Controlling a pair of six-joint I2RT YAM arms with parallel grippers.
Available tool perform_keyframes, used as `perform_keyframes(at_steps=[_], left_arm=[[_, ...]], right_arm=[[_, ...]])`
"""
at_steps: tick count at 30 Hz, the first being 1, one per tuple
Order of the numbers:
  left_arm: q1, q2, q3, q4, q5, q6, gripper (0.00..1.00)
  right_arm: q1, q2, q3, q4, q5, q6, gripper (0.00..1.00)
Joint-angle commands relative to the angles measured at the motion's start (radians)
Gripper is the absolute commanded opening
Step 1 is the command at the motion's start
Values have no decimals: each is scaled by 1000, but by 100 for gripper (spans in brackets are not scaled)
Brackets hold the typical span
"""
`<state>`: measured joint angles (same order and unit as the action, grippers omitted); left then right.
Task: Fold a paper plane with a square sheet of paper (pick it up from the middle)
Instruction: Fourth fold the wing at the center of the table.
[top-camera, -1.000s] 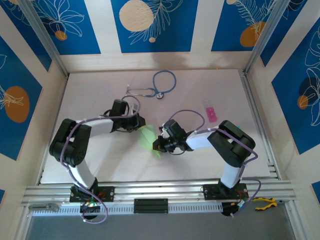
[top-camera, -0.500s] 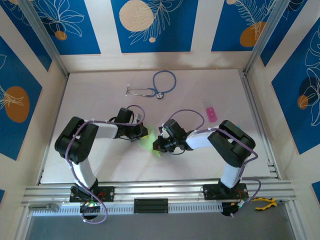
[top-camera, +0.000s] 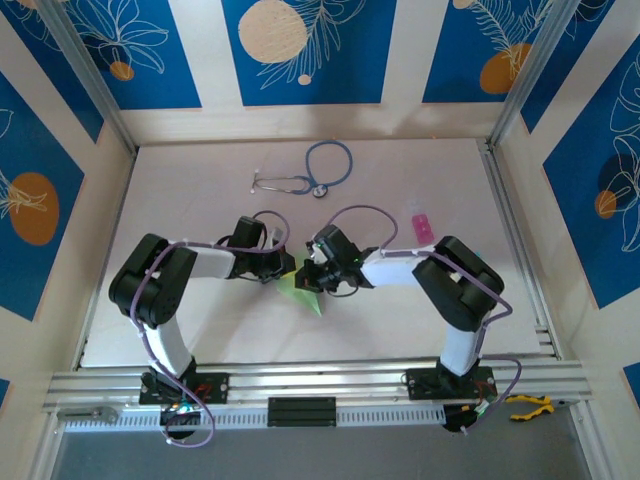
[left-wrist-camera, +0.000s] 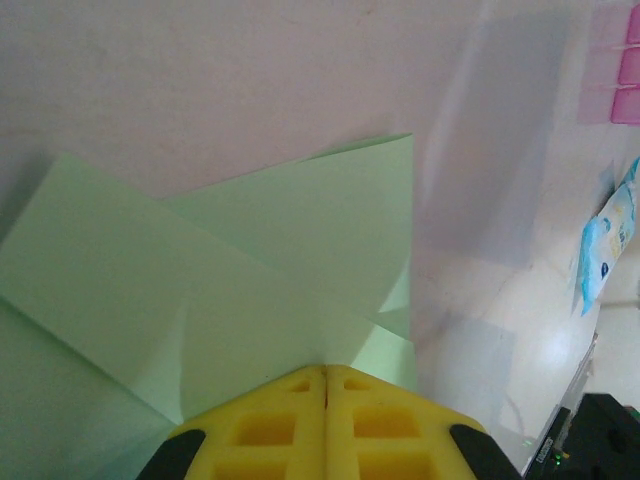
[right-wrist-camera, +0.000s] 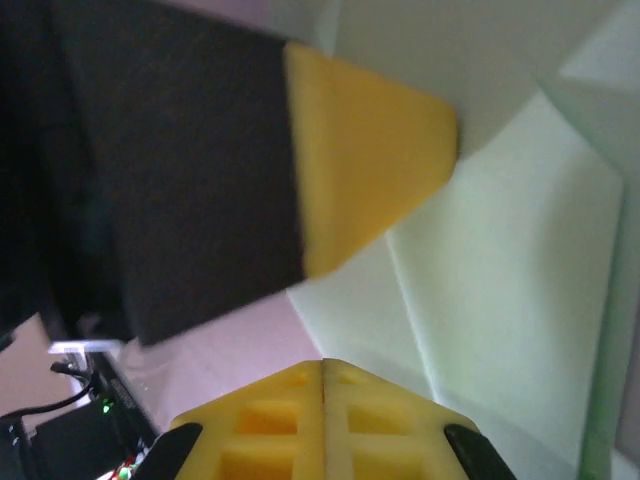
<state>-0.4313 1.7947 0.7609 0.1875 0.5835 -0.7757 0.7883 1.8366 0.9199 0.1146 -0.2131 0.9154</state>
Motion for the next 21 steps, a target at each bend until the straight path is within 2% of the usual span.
perform_keyframes(at_steps=[1,9,21], left_arm=[[7,24,-31,-62,-47,29,6],[10,29,-37,-54,-58,20,6],[12,37,-32,-54,-59,13,6]], right_arm=[[-3,55,14,-61,4,-20,4],[5,6,-137,24,-41,9,4],[45,-144,-286,-7,-12,-5,5]])
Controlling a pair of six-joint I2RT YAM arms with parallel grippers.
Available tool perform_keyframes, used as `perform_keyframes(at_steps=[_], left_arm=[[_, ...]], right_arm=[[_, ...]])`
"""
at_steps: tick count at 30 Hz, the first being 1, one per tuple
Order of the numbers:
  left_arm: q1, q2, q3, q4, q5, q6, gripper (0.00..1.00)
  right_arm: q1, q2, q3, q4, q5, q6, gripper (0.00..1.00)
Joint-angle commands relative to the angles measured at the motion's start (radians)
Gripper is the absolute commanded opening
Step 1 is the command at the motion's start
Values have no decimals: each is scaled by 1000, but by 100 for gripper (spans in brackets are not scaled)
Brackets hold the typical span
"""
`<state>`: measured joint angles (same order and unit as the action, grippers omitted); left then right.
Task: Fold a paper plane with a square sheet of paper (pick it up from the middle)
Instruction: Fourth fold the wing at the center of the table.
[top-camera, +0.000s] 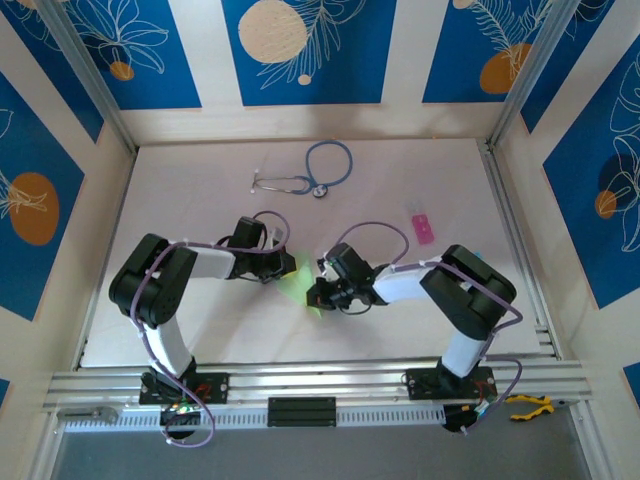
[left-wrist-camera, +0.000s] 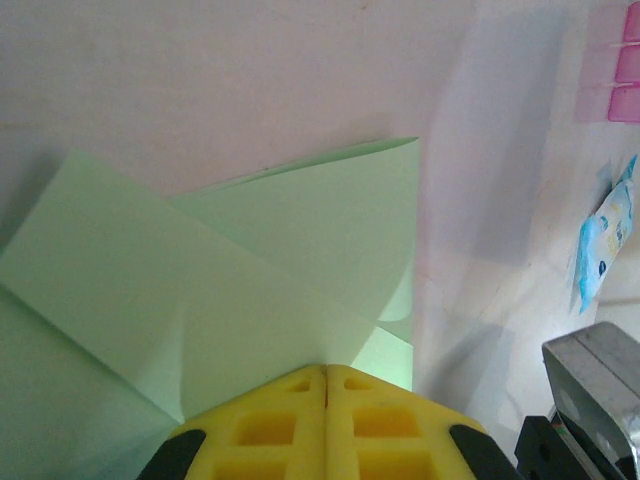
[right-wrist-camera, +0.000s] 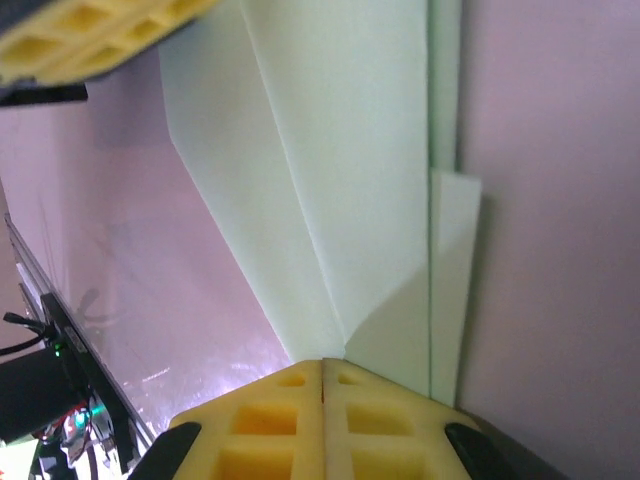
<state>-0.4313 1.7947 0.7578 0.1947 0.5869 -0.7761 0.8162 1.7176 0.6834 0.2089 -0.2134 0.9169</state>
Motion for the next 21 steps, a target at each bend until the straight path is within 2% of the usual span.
perform_keyframes(at_steps=[1,13,21], left_arm=[[12,36,-29,-61,-63,14,5],[17,33,-34,-46,-62,-17,5],[17,11,-64,-24,-77,-62,5]], right_arm=[[18,-36,-66,-99,-10,-3,5],[42,-124,-206,-58,-6,23,5],[47,-160,-188,-118,-3,0,5]])
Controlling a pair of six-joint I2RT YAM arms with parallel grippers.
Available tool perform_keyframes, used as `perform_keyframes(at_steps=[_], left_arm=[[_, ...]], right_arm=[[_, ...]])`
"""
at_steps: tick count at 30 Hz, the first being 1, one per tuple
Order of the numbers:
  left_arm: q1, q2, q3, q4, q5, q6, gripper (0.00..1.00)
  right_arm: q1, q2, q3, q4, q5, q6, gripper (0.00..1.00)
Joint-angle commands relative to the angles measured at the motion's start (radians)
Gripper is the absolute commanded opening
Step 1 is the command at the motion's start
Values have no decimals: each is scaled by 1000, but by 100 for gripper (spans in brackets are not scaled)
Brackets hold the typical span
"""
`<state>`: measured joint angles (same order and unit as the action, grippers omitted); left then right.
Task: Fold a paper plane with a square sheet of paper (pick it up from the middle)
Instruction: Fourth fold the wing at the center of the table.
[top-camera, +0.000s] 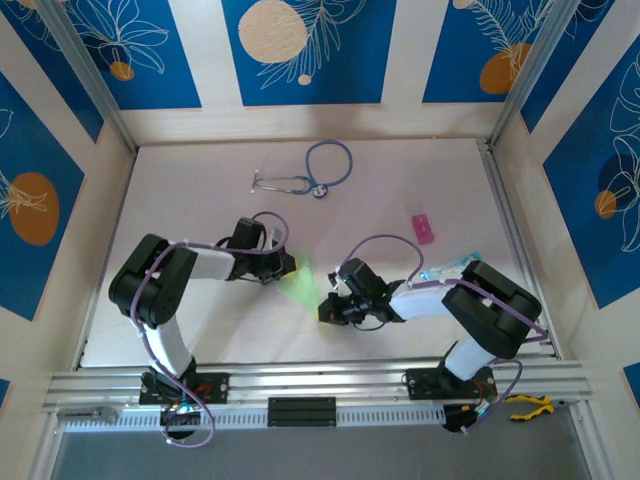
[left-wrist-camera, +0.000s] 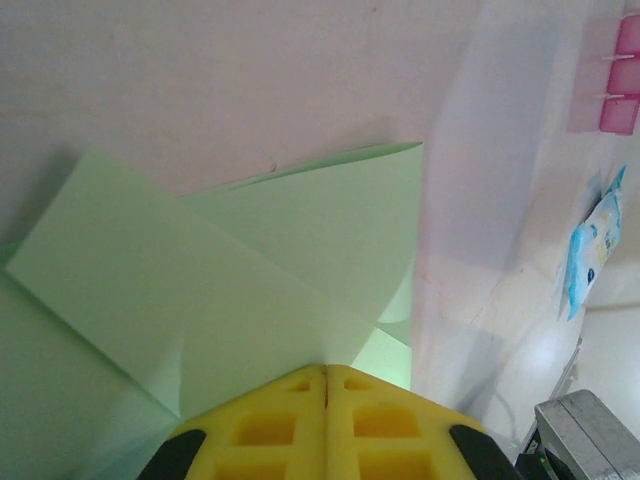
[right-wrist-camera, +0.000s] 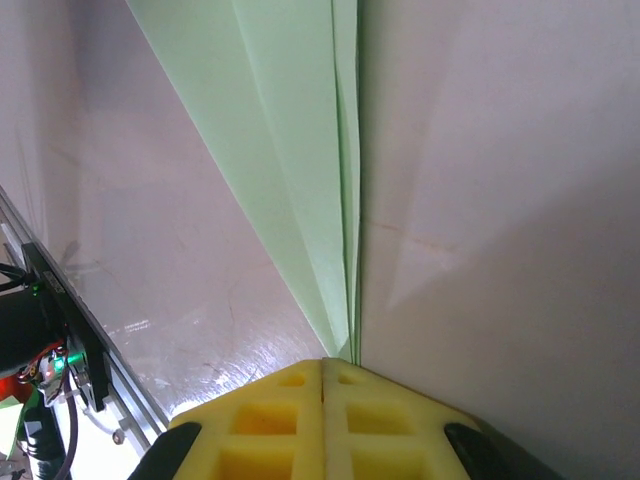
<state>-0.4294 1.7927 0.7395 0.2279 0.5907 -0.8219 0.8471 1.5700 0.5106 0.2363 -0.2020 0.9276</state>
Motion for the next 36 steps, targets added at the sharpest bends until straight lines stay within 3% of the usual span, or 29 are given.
perform_keyframes(at_steps=[1,7,10,17,27,36], left_arm=[[15,8,-51,-55,-81,-20,5],[16,-42,-81,-75,-100,-34,5],[15,-61,-87,-91,-111,-43,5],[15,-76,-98,-84,-110,-83,6],[14,-48,-95,-42,-101,-127,5],[15,-45,-95,-27,-104,-140,6]], right_arm=[[17,-18,-16,-149,-16,-9,5],[11,-113,13,-178,46,86,9],[3,-135,19,-167,78,160,17],[-1,-76,81,-193,50,256,25],[5,-63,72,-257,81,290,26],[3,-67,17,-140,53,311,26]])
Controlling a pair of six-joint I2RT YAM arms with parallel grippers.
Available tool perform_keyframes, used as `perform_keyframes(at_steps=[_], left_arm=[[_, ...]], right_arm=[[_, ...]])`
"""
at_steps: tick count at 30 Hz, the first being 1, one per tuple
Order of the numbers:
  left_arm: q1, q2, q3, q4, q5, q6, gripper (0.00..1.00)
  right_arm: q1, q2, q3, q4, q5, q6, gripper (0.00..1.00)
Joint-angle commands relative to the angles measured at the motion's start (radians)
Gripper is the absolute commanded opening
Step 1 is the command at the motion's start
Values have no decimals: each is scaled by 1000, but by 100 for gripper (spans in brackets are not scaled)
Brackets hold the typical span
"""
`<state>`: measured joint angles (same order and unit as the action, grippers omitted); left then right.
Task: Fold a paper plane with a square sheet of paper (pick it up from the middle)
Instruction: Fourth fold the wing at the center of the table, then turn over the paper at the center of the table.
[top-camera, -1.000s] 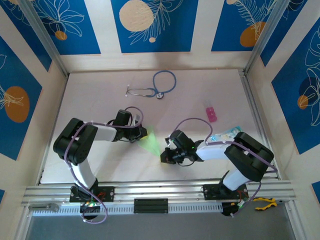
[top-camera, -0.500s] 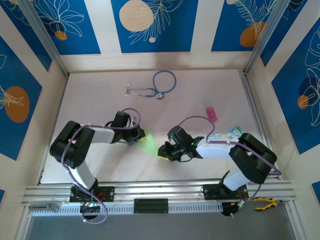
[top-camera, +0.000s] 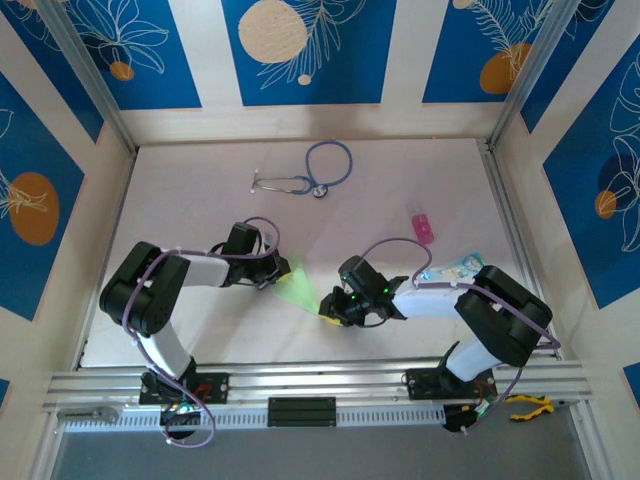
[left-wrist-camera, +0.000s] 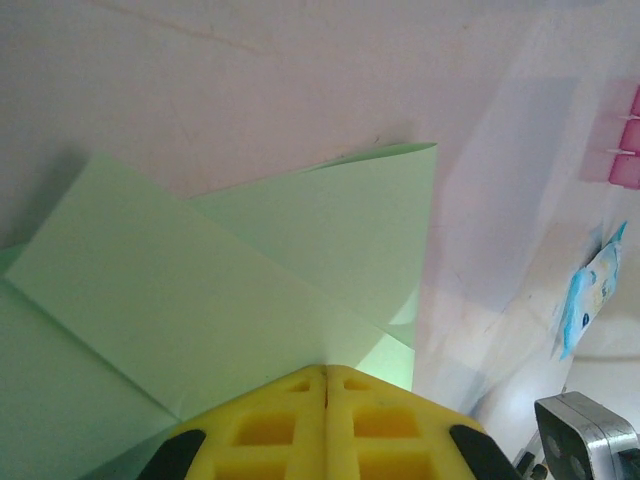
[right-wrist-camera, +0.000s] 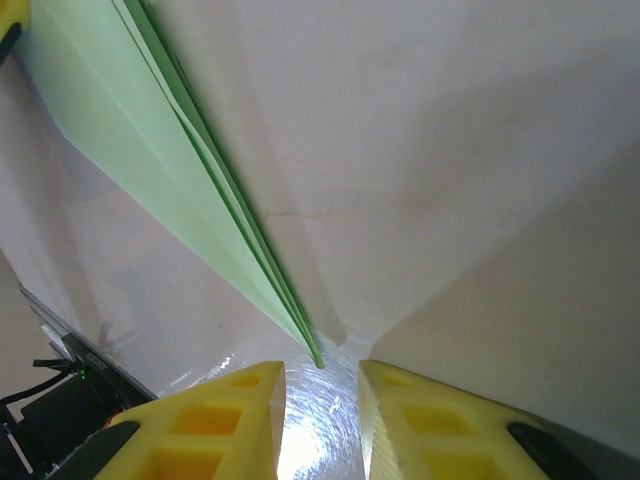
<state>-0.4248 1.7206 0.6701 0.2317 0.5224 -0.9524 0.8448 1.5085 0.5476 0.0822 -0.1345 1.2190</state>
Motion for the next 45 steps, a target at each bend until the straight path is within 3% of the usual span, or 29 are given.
perform_keyframes(at_steps=[1,26,45], left_arm=[[11,28,-27,-22,-30,-13,6],[9,37,-56,71,-32,-65,6],[7,27,-60,64,-30,-69,6]], right_arm=[[4,-3,-19,18,-12,22,26],[-16,48,-5,47,-52,25,26],[-52,71,-39,258,-83,-2,28]])
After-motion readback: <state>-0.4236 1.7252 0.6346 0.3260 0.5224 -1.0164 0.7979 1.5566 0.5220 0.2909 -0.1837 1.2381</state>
